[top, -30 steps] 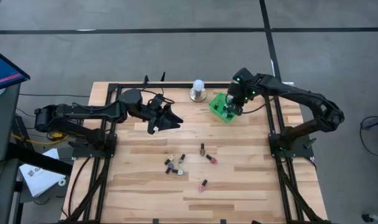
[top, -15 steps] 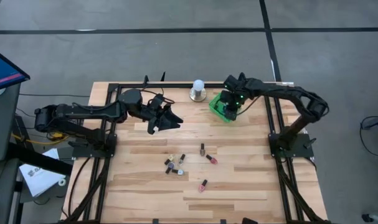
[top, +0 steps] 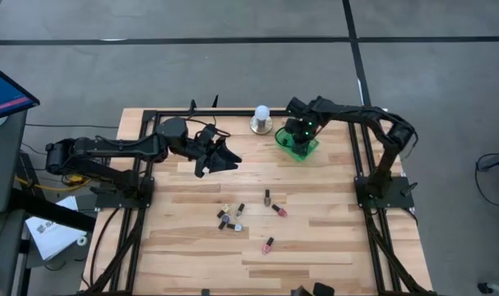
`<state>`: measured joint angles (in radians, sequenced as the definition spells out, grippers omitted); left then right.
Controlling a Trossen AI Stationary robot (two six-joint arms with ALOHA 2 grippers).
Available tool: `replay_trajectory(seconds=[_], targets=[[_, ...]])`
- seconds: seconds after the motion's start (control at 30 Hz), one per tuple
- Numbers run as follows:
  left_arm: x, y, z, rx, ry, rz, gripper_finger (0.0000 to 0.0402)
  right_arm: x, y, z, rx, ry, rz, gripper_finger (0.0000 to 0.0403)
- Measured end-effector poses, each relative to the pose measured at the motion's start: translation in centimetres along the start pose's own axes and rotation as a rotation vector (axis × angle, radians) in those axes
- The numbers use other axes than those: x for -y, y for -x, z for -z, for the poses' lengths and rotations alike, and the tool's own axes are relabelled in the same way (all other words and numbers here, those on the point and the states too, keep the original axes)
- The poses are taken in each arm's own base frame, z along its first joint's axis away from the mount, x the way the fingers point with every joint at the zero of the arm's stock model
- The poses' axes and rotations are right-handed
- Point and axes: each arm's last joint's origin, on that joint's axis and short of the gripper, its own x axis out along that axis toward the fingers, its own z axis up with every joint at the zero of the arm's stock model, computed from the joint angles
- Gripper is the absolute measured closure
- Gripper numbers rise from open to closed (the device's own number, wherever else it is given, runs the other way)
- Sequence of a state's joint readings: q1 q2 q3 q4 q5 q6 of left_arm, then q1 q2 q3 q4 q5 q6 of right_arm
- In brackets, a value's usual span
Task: Pick & Place Nail Polish
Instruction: Put the blue nail polish bottle into the green bin, then put the yellow nail polish bottle into the green bin
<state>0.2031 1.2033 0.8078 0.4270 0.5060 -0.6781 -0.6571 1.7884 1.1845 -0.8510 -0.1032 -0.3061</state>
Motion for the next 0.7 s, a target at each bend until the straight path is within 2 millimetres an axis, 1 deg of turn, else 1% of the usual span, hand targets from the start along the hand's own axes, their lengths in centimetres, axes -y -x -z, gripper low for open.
replay_trajectory(seconds=[0.13, 0.27, 0.57, 0.7], targets=[[0.0, 0.0, 0.0, 0.0, 0.0, 0.0, 0.022, 0.2, -0.4, -0.4, -0.049, 0.01, -0.016, 0.0346], [0.0, 0.0, 0.0, 0.0, 0.0, 0.0, 0.022, 0.3, -0.3, -0.9, -0.071, 0.011, -0.023, 0.0344], [-0.1, 0.0, 0.0, 0.003, -0.017, -0.006, 0.022, 0.4, 0.4, -1.4, -0.06, 0.037, -0.019, 0.0289], [-0.6, 0.1, 0.7, -0.013, -0.028, -0.02, 0.022, 0.3, 0.4, -1.4, -0.065, 0.036, -0.021, 0.0269]])
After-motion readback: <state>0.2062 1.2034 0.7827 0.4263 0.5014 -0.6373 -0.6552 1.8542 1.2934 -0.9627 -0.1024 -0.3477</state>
